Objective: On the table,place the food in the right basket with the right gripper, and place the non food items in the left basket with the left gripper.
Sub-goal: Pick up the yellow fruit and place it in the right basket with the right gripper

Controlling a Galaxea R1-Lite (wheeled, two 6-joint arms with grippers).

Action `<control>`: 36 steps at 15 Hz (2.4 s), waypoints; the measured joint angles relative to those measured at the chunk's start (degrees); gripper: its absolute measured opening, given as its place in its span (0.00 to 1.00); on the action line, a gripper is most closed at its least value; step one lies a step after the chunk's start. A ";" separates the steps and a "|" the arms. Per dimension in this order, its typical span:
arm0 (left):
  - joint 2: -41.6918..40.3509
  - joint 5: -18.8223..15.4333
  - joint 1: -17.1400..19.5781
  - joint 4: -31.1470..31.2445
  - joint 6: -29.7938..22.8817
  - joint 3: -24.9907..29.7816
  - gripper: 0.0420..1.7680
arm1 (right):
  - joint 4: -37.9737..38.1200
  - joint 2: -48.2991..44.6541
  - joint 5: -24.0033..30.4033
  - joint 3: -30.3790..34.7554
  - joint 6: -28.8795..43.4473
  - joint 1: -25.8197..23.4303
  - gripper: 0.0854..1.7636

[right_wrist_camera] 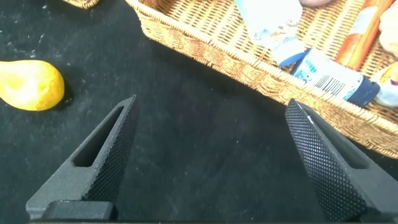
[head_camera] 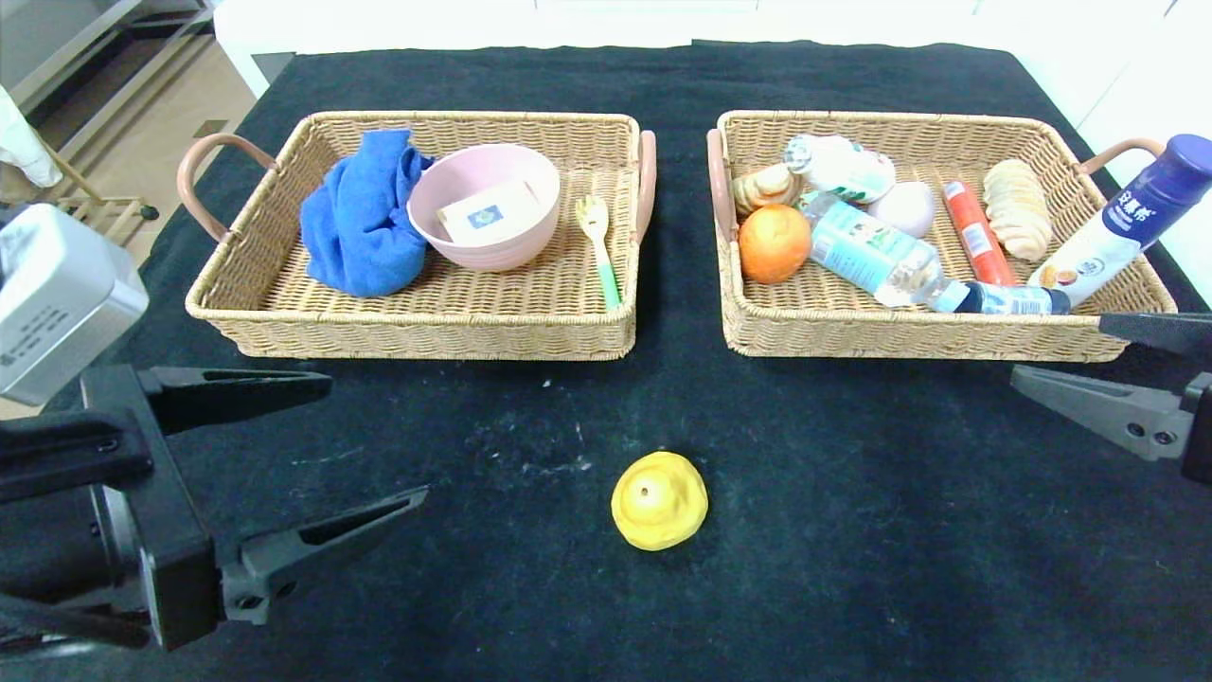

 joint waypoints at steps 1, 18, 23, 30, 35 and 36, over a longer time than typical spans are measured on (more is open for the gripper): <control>-0.13 0.01 0.00 0.02 0.07 0.10 0.97 | 0.01 0.00 0.00 -0.04 0.06 0.00 0.97; -1.29 -0.49 -0.13 0.17 0.16 0.43 0.97 | 0.22 3.21 -2.82 0.68 0.55 18.58 0.97; -1.72 -0.44 -0.29 0.28 0.22 0.27 0.97 | -0.02 7.23 -9.70 0.71 0.41 29.03 0.97; -3.52 -0.33 -0.29 0.33 0.16 -0.37 0.97 | -12.64 16.47 -16.80 1.60 0.38 36.45 0.97; -4.17 -0.41 -0.35 0.41 0.18 -0.45 0.97 | -18.96 21.92 -17.77 2.83 0.17 39.25 0.97; -4.19 -0.49 -0.43 0.39 0.18 -0.45 0.97 | -20.70 22.72 -17.85 3.28 0.17 39.51 0.97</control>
